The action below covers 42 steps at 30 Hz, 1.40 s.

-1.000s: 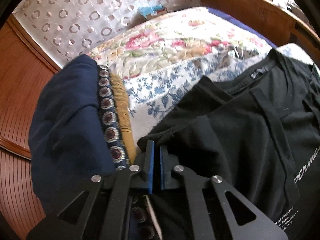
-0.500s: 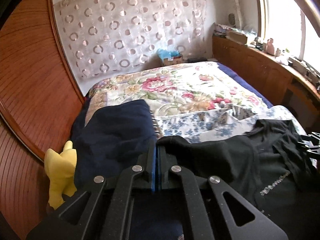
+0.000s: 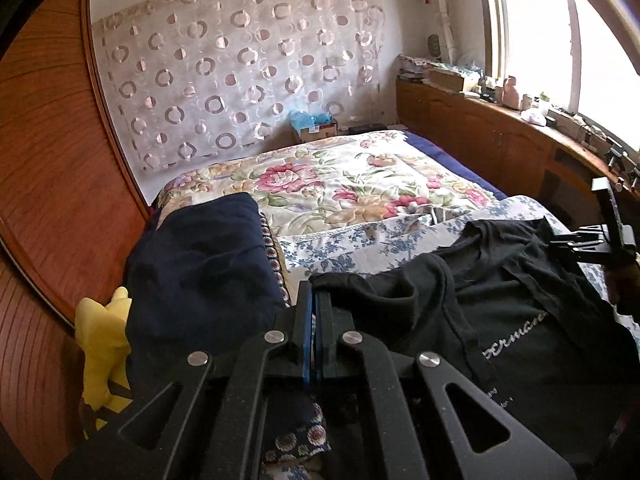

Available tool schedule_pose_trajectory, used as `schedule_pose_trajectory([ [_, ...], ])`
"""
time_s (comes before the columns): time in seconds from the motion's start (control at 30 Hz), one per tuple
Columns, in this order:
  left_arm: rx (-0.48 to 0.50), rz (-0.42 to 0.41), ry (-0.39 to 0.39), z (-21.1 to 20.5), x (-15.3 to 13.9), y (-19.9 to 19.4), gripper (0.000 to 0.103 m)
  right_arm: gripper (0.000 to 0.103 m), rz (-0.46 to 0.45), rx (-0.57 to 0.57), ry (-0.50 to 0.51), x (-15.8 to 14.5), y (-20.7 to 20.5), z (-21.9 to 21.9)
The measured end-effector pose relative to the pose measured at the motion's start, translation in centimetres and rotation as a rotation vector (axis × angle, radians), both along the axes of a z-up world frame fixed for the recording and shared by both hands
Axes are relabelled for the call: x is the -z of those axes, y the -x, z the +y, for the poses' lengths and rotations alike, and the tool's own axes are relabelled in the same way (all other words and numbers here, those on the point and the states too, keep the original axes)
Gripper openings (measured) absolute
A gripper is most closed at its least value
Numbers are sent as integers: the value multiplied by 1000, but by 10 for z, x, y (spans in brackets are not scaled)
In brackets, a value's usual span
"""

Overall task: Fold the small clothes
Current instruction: 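Lift the hem with the left gripper while the right gripper grips and lifts it too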

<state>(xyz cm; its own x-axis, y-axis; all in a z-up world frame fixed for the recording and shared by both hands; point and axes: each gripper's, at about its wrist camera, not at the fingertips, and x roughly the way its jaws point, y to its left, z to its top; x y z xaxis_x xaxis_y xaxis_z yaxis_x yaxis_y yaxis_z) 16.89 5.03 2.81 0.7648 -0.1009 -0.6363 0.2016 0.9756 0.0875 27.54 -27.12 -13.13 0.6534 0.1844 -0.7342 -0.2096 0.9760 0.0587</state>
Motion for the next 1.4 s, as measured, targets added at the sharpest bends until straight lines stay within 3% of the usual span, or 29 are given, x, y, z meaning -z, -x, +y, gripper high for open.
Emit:
schedule_pose_trajectory([
  [0.07,9,-8,11,0,0,10,2,8,-2,-30,0,0,-1,5],
  [0.13,19,-16,20,-1,0,23,2,6,-12,-60,-28,-4,4,9],
  [0.43,27,-88,100,8,-4,109,2,5,-265,-171,-113,-63,102,17],
  [0.57,7,-109,131,17,-1,149,2,5,-323,-210,-135,-73,153,9],
  [0.83,-14,-83,147,28,15,185,2,5,-278,-207,-134,-53,200,-12],
  [1.13,-38,-89,167,37,14,220,2,5,-283,-180,-121,-77,238,-16],
  [1.4,-31,-103,139,29,-1,245,2,5,-244,-182,-97,-76,260,-13],
])
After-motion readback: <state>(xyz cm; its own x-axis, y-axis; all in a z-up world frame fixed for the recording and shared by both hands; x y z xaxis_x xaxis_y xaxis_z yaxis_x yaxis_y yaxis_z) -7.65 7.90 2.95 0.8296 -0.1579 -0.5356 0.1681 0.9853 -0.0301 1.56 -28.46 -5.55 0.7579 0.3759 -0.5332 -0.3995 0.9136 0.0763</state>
